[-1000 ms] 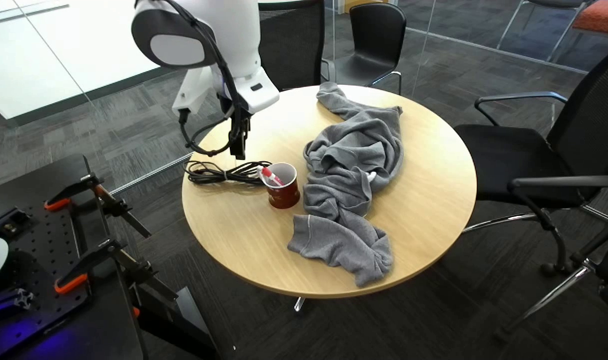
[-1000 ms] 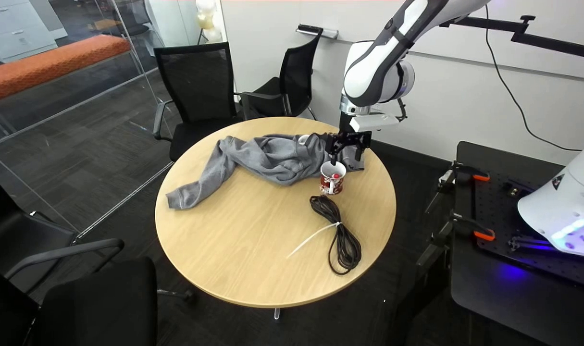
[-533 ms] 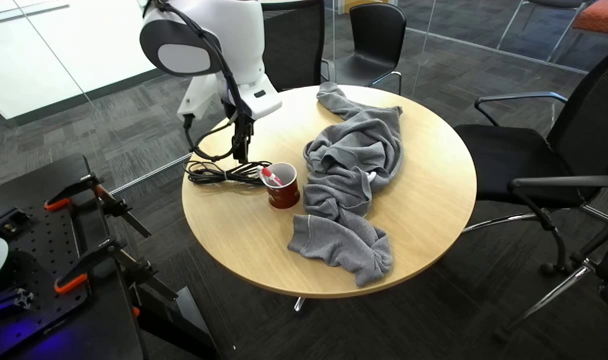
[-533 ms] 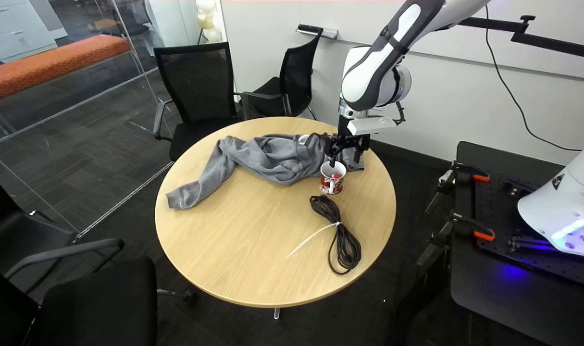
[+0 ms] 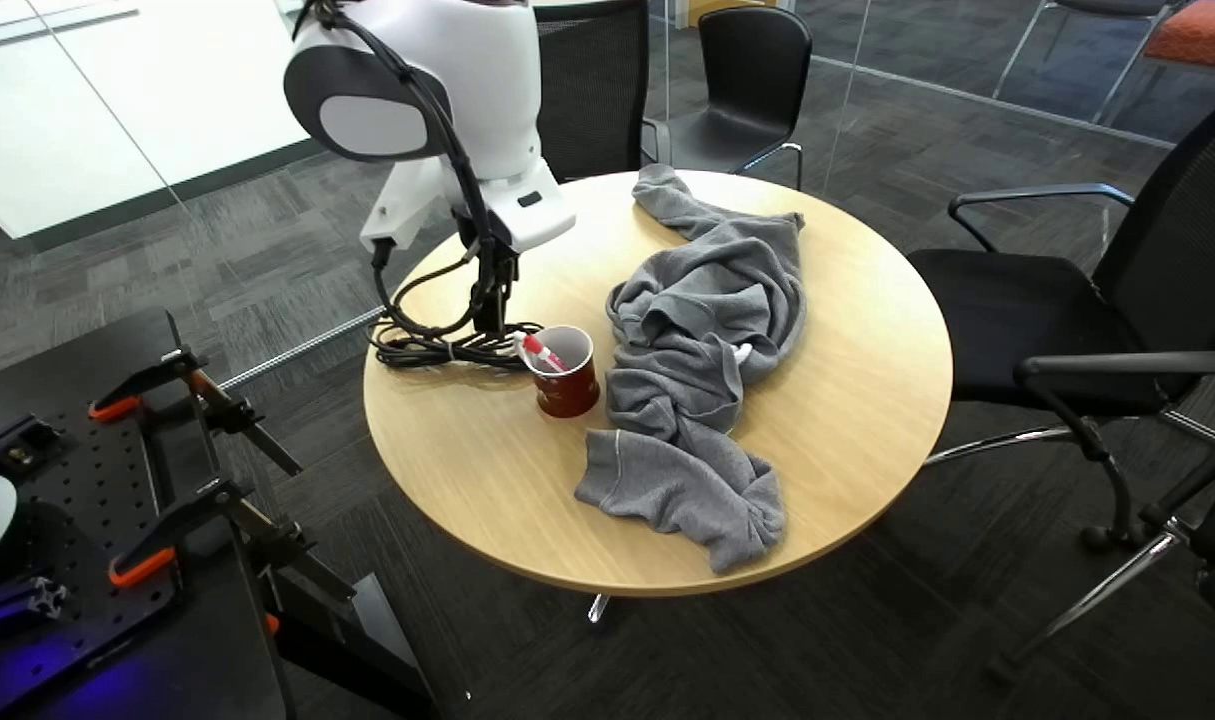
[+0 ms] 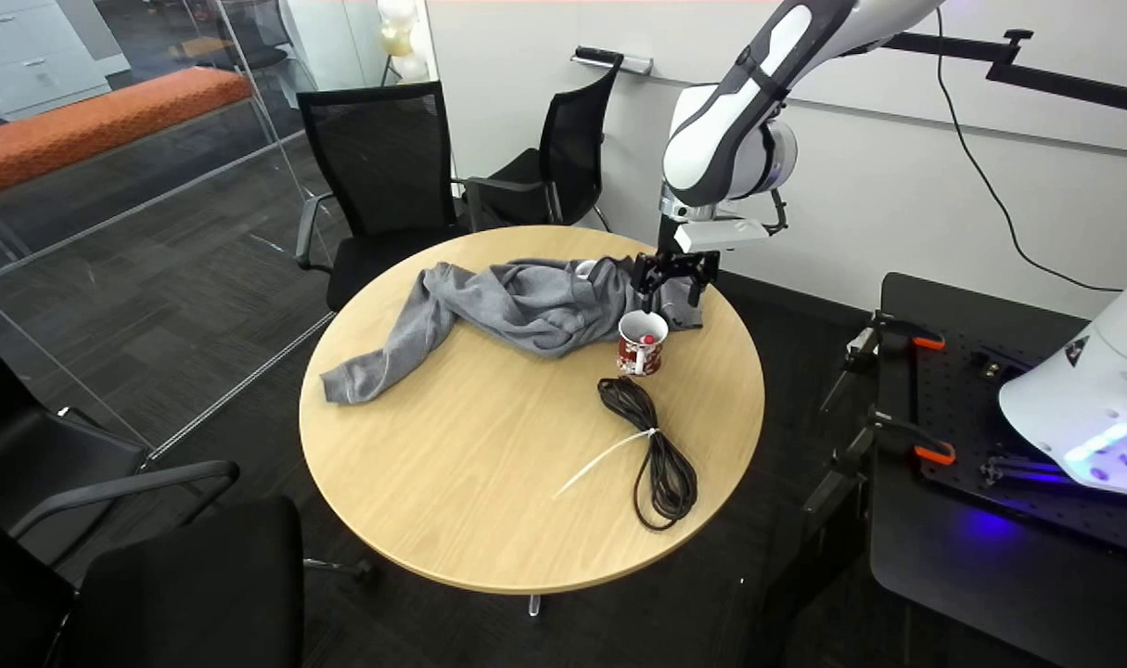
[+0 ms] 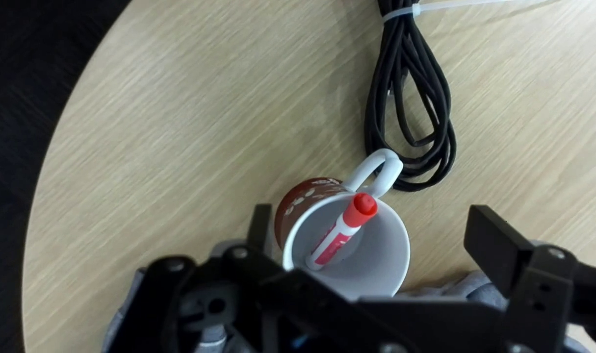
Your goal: Take the marker from the table then put it inside then out of the red cup and put it on the table
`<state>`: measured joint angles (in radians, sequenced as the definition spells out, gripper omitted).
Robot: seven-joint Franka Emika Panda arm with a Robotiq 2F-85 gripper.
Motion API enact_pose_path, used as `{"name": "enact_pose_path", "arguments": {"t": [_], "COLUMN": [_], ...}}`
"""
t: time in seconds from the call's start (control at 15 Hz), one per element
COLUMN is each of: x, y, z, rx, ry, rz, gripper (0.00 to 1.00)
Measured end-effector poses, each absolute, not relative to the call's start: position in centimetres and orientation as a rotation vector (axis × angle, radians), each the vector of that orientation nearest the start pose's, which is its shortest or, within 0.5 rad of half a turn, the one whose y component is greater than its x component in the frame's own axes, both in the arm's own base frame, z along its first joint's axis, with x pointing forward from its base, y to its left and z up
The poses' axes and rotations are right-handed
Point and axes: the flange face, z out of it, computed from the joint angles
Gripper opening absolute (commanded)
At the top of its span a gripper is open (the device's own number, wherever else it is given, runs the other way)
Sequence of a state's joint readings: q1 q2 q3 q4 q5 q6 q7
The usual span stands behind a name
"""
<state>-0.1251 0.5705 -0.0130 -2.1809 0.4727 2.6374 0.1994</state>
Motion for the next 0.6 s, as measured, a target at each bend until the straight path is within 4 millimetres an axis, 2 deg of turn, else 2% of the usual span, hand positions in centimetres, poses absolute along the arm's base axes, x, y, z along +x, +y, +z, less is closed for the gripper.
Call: {"name": "enact_pose_path", "arguments": {"t": [0.2,0.27,0.53,0.6], "x": [52.8,52.9,53.2,53.4], "y": [-9.3,-9.4,-9.8,-9.9], "z": [11.2,11.1,10.2,9.9], "rx": [-2.724,-2.721,-2.712,-2.710], "ry": [1.115,1.116,1.126,1.128], "rz": [0.176,0.182,0.208,0.215], "gripper": [0.78,0.76,0.83,0.82]}}
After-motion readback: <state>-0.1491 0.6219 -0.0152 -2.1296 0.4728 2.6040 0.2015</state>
